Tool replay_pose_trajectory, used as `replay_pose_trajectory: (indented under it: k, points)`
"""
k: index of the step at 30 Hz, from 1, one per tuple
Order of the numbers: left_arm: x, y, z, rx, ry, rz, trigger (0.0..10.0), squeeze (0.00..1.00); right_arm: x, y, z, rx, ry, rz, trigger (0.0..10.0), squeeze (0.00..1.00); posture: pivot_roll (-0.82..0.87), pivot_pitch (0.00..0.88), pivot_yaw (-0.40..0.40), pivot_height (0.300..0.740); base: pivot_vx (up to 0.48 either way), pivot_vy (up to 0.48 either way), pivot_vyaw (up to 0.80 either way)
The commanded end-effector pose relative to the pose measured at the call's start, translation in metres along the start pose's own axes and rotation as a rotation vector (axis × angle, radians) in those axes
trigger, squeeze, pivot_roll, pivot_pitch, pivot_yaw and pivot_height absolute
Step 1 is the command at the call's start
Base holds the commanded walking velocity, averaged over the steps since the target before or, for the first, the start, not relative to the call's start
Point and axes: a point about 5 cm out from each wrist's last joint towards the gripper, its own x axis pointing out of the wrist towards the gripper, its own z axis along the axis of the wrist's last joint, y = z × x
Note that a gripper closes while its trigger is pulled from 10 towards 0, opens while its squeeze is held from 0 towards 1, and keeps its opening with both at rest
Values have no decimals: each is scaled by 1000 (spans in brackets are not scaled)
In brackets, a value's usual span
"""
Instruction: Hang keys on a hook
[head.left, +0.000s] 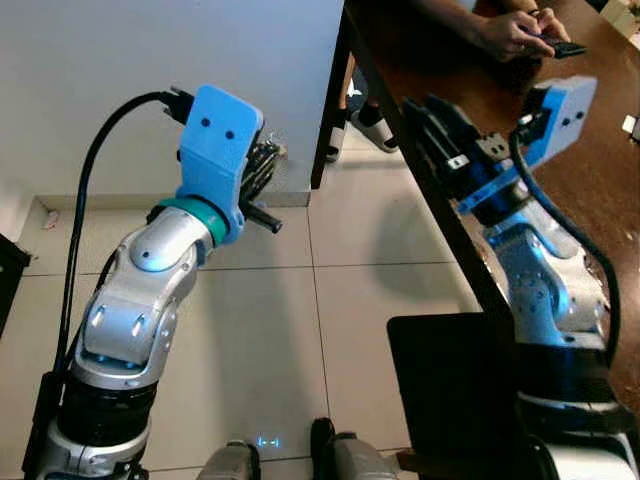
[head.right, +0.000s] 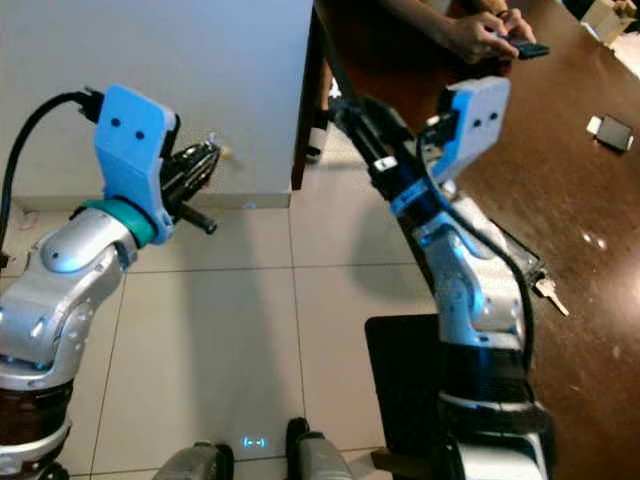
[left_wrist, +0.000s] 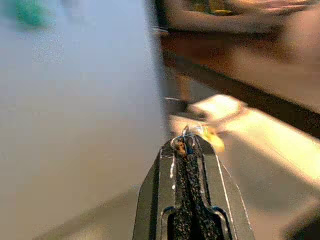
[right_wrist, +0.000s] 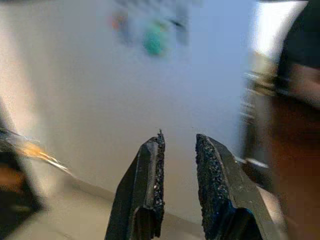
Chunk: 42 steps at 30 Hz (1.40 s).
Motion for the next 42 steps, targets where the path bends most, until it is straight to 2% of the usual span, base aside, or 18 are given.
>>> replay_pose_trajectory:
  k: [1,2,4,6,8,11,19,35,42]
  points:
    - [-7,15,-2,34,-17,150,10000,0,-14,-5,-20,-32,75,-89,10000,0,86,197,8,740,0,0,0]
    - [-7,15,-2,34,-17,150,10000,0,-14,-5,-20,-32,75,-89,10000,0,86,197,8,740,0,0,0]
    - [-18,29,-3,18,-17,255,10000,0,-19,5,-25,-23,96,-61,10000,0,97,202,-2,740,0,0,0]
    - [-18,29,-3,18,-17,255,10000,0,-19,5,-25,-23,96,-61,10000,0,97,202,-2,740,0,0,0]
    - [-27,41,-2,22,-18,327,10000,0,-23,14,-28,-41,122,-5,10000,0,105,201,-11,740,0,0,0]
    - [-27,47,0,48,-35,355,10000,0,-22,17,-28,-74,127,12,10000,0,106,198,-12,740,0,0,0]
    - [-16,47,7,65,-94,374,10000,0,-13,13,-23,-106,82,-31,10000,0,93,183,-14,740,0,0,0]
    - [-5,46,17,48,-143,386,10000,0,-14,14,-22,-114,79,-34,10000,0,90,177,-18,740,344,0,0]
    - [2,45,43,40,-248,361,10000,0,-13,15,-24,-113,77,-28,10000,0,89,178,-21,740,344,0,0]
